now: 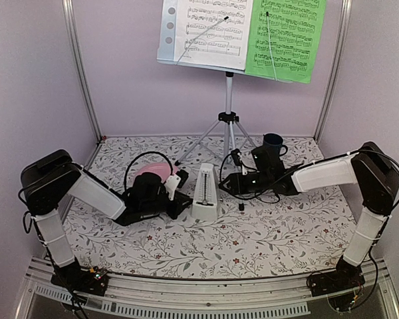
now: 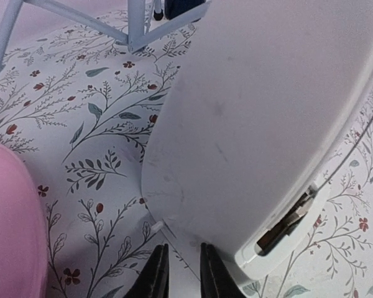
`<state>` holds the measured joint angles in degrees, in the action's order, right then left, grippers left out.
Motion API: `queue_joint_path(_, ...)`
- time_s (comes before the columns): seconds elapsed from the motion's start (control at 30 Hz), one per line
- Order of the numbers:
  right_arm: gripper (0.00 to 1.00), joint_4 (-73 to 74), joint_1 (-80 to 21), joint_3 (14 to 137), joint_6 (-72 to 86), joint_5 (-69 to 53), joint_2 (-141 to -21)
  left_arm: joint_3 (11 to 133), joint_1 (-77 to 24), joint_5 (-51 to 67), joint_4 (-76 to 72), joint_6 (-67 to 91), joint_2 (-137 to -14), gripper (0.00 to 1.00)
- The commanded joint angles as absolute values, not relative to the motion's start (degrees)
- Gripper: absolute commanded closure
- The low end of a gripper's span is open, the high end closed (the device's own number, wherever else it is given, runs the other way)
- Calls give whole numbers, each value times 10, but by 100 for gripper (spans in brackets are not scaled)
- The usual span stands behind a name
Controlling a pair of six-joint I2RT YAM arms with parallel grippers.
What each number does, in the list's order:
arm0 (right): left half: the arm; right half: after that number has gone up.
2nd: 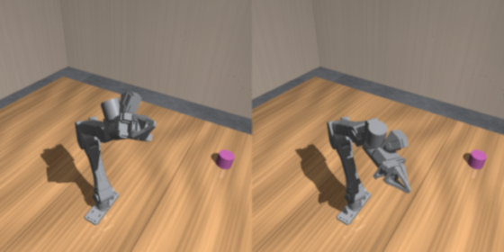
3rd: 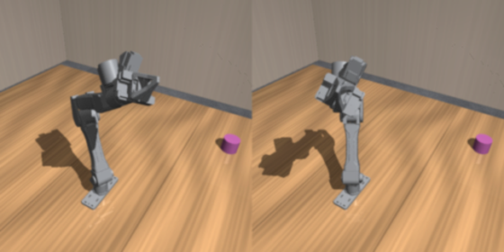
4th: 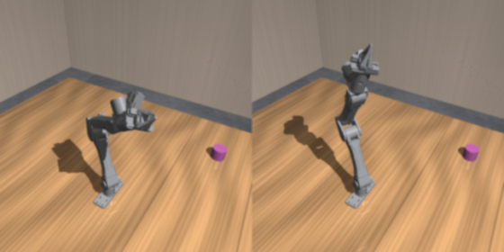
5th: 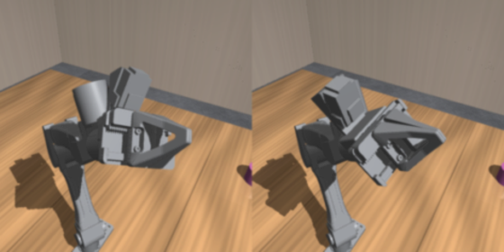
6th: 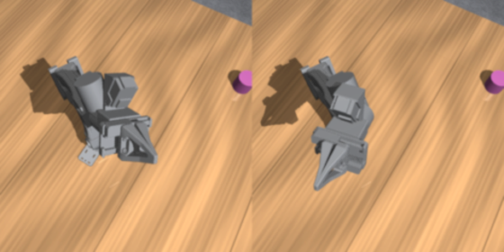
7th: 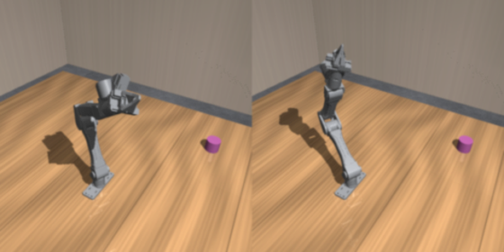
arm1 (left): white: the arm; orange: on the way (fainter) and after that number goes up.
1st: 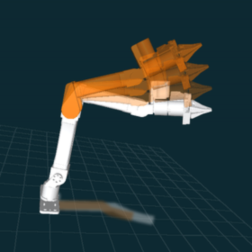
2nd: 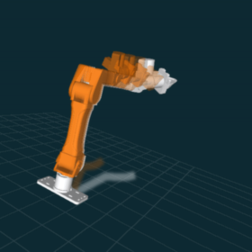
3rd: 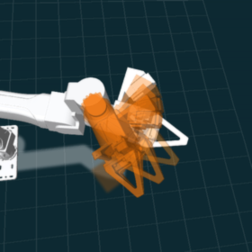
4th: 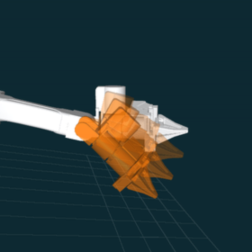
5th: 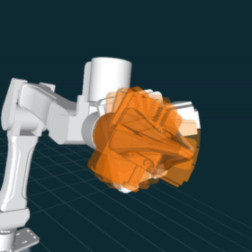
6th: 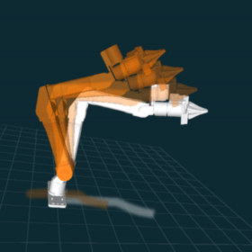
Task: Set up the instrument practice props
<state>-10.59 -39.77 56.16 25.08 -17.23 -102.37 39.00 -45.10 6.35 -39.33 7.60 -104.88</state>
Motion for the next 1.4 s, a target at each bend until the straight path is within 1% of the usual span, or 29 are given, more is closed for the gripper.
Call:
queue_joint_path(0.0,49,-124,-389,570,226,-194,-1000,374,-463,77,-420,82,-1023,80)
queue_joint_path(0.17,27,-149,-396,524,206,-232,-939,371,-458,63,-421,92,-1014,79)
queue_joint_path(0.23,20,-150,-407,515,196,-235,-927,373,-457,67,-423,94,-1019,79)
queue_joint_path(0.37,13,-151,-423,513,188,-237,-921,377,-457,69,-426,97,-1026,79)
queue_joint_path(0.5,10,-148,-439,534,194,-220,-928,379,-458,73,-429,101,-1028,79)
queue_joint_path(0.6,10,-125,-448,565,201,-197,-944,382,-459,80,-430,103,-1031,79)
queue_joint_path(0.83,14,-74,-468,619,211,-125,-970,390,-464,86,-437,114,-1046,79)
queue_joint_path(1.03,23,-54,-469,629,220,-93,-975,391,-467,86,-439,116,-1050,79)
queue_joint_path(1.17,26,-43,-469,624,214,-76,-975,390,-468,85,-440,115,-1050,79)
queue_joint_path(1.37,44,-50,-469,603,208,-65,-959,392,-468,82,-439,115,-1049,79)
